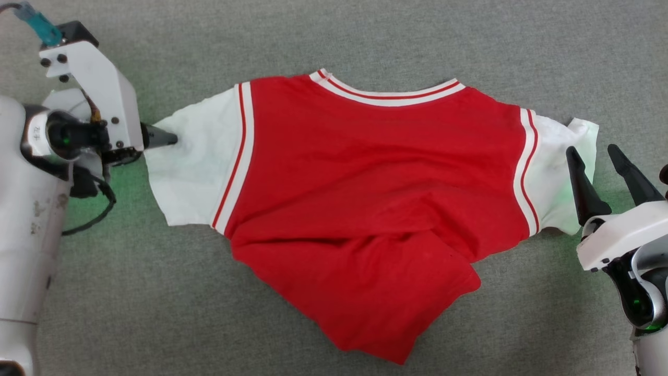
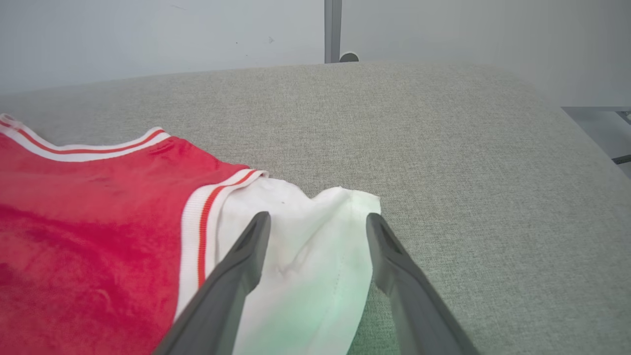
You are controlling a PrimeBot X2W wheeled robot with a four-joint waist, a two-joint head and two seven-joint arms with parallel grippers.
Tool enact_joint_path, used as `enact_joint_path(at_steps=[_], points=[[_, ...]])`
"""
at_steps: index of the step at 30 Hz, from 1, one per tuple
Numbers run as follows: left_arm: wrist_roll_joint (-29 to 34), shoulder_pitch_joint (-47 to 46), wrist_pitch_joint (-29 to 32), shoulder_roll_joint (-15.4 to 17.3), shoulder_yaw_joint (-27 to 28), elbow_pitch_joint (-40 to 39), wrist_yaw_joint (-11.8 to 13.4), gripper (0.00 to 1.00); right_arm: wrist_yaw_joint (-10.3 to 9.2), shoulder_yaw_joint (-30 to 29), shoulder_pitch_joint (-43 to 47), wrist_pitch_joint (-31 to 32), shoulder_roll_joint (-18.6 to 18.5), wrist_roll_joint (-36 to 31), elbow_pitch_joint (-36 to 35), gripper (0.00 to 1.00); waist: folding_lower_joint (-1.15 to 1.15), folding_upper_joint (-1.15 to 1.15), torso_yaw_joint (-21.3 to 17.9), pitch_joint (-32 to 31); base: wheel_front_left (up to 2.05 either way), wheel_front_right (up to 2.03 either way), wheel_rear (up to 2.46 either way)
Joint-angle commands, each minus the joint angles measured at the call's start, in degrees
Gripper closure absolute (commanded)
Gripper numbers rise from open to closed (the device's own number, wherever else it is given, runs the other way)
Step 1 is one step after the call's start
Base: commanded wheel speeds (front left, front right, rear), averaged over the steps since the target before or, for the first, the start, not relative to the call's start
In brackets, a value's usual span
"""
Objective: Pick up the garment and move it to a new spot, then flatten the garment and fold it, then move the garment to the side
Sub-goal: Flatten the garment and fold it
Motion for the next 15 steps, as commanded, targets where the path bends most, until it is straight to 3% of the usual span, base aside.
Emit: enact_joint_path(at_steps=[1, 9, 15], points=[[-3.71, 8.81, 3.96, -8.97, -4.01, 2.16, -0.29, 1.00, -0.08, 0.16, -0.95, 0.09, -0.19, 0.09, -0.01, 0.00, 0.00, 0.00, -0.14, 0.25, 0.00, 0.00, 0.00], [-1.98, 7.31, 1.93, -5.85, -3.32, 0.02, 0.63, 1.00, -0.08, 0.08, -2.59, 2.54, -0.65, 0.90, -0.67, 0.00, 0.00, 0.00, -0.04, 0.25, 0.00, 0.00, 0.00], [-1.34, 6.79, 1.08, -5.30, -3.56, -1.32, 0.26, 1.00, -0.08, -0.43, -4.66, 11.20, -2.74, 3.27, -1.29, 0.00, 0.00, 0.00, 0.99, -0.45, 0.00, 0.00, 0.00]])
